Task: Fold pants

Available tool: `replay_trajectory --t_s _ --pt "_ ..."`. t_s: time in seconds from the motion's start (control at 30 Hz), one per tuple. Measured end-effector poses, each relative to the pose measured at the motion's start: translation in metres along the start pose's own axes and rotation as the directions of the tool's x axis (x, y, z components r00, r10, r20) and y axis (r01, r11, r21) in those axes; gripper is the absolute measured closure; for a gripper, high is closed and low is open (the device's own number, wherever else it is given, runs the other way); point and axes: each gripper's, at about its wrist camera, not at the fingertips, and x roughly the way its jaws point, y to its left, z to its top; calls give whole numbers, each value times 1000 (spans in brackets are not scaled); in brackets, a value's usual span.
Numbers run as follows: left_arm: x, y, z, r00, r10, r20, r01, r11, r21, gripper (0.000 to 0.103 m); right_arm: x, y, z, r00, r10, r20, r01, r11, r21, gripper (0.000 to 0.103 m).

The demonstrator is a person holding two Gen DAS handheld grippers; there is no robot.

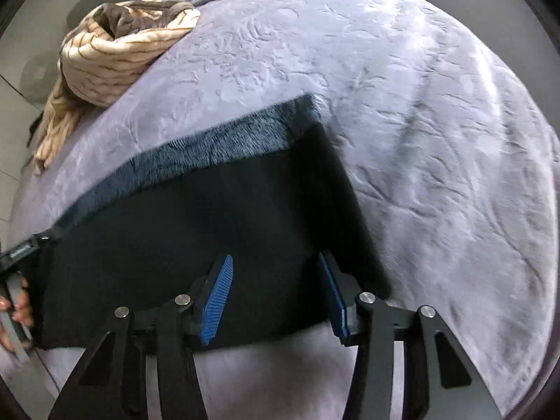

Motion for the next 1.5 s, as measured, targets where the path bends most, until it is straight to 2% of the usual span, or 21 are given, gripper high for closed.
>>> replay_trajectory --t_s 0.07,0.13,0.2,0.27,0.37,0.4,0.47,0.53,0.63,0.7,0.83,0.87,0.9,0.93,1.0,1.13,1.17,1.23,1.33,1.43,1.5 --pt "-16 35 -9 1000 29 -5 -29 1000 -6 18 -16 6 -1 999 22 -23 -21 998 55 46" --pt "-34 75 -23 996 89 13 -89 996 5 18 -28 12 -13 977 213 -23 -209 971 115 46" --pt "-42 114 -35 990 144 10 -144 990 -7 18 -32 44 -28 901 430 -54 -416 893 172 46" --pt "-42 156 -48 984 177 -7 -177 983 -48 18 -22 90 -53 800 588 -118 -559 803 208 46" --pt "-32 208 -65 973 228 -40 -231 968 -101 18 13 165 -92 646 729 -226 -664 683 304 46" --pt "-28 221 -68 975 218 -39 -221 969 -112 11 29 191 -106 605 753 -260 -674 658 335 46" --pt "-21 240 -78 981 189 -33 -192 972 -134 0 53 231 -122 564 773 -291 -679 634 369 46" --pt "-13 252 -85 991 131 -38 -135 983 -128 0 68 252 -135 543 785 -297 -673 619 404 46" --pt "-10 254 -84 994 109 -22 -111 989 -102 0 83 271 -137 565 775 -282 -649 629 428 46" --pt "-8 253 -84 995 99 -12 -100 991 -92 0 81 270 -138 566 781 -265 -645 619 448 46" --pt "-11 255 -87 996 89 9 -88 992 -85 0 82 276 -137 590 759 -276 -633 647 425 47" --pt "-9 257 -86 996 88 9 -87 993 -83 0 82 278 -136 599 751 -278 -627 656 420 59" --pt "-11 259 -87 996 84 7 -84 993 -81 0 81 280 -135 615 736 -284 -614 672 413 91" --pt "-11 260 -86 997 80 4 -80 994 -73 0 78 281 -132 639 708 -300 -591 702 398 95" --pt "-11 261 -88 997 74 4 -73 996 -50 0 65 291 -124 666 687 -290 -596 724 347 95" --pt "-7 259 -91 997 75 17 -74 997 -22 0 56 289 -140 771 551 -320 -520 834 183 95" --pt "-7 257 -91 996 85 14 -85 996 -16 0 66 285 -148 782 523 -338 -490 852 185 96" --pt "-11 255 -90 996 93 7 -93 996 -16 0 65 278 -153 770 544 -333 -498 839 219 97" --pt "-24 247 -89 993 113 -20 -113 994 -10 0 43 272 -150 786 483 -386 -477 871 118 92" --pt "-50 213 -91 999 36 32 -37 998 44 0 3 255 -128 863 391 -319 -425 904 -42 91" --pt "-57 181 -90 998 -26 56 21 996 89 0 -17 244 -103 921 319 -223 -351 928 -122 79"
